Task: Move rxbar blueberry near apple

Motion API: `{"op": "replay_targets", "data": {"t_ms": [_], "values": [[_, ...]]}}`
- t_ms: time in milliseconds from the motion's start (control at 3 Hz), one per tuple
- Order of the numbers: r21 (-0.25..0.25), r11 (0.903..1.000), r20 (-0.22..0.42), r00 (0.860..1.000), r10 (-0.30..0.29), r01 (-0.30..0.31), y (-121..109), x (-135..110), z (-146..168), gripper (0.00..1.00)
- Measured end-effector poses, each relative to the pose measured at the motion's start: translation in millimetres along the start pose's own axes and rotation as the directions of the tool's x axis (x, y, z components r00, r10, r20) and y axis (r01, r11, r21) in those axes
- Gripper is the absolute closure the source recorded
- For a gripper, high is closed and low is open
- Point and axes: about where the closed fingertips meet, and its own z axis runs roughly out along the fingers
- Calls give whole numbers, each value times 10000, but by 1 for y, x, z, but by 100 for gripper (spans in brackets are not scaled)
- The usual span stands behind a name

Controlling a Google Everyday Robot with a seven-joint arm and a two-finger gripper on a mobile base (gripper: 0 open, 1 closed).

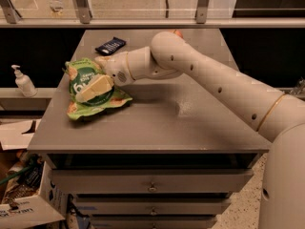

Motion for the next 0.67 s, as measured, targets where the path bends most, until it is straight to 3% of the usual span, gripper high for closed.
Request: {"op": "replay_targets", "data": {"t_ms": [333,667], "values": [[566,9983,275,9995,125,-140,-1,-3,-22,0],[1453,9893,458,9989,80,-146,-12,-6,-59,0]]}}
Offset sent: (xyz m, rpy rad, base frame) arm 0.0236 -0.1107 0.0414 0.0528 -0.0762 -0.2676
